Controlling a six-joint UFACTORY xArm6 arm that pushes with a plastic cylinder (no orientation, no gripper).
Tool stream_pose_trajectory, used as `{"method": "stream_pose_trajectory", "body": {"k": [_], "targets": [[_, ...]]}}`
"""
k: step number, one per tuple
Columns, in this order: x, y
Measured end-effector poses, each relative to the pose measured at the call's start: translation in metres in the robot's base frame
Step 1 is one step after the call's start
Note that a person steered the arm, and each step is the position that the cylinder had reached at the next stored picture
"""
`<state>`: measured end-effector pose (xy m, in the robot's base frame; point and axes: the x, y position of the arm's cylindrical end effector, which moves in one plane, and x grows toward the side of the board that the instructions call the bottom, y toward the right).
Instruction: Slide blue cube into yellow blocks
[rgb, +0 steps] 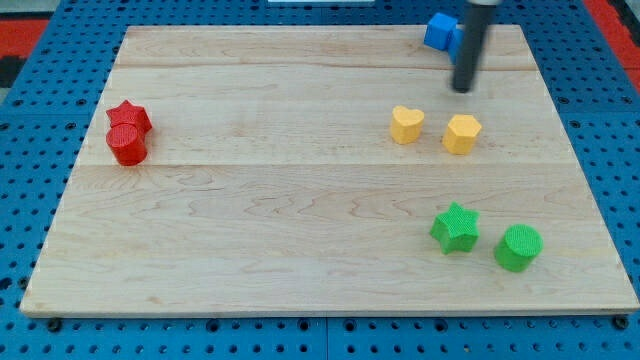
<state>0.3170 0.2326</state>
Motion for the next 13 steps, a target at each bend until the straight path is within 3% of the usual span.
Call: {"method": "stream_pose_trajectory", "body": {"k": [1, 2, 3, 5, 6, 7, 8, 9, 10, 11, 12, 13], "targets": [[-0.069, 0.043], [-0.125, 0.033], [-0.125, 0.011], [-0.124, -0.148], [-0.098, -0.196], [-0.041, -0.102], [-0.072, -0.152], [-0.069, -0.069], [-0.038, -0.021], [0.002, -0.068], [-0.009, -0.042], [-0.019, -0.088]]}}
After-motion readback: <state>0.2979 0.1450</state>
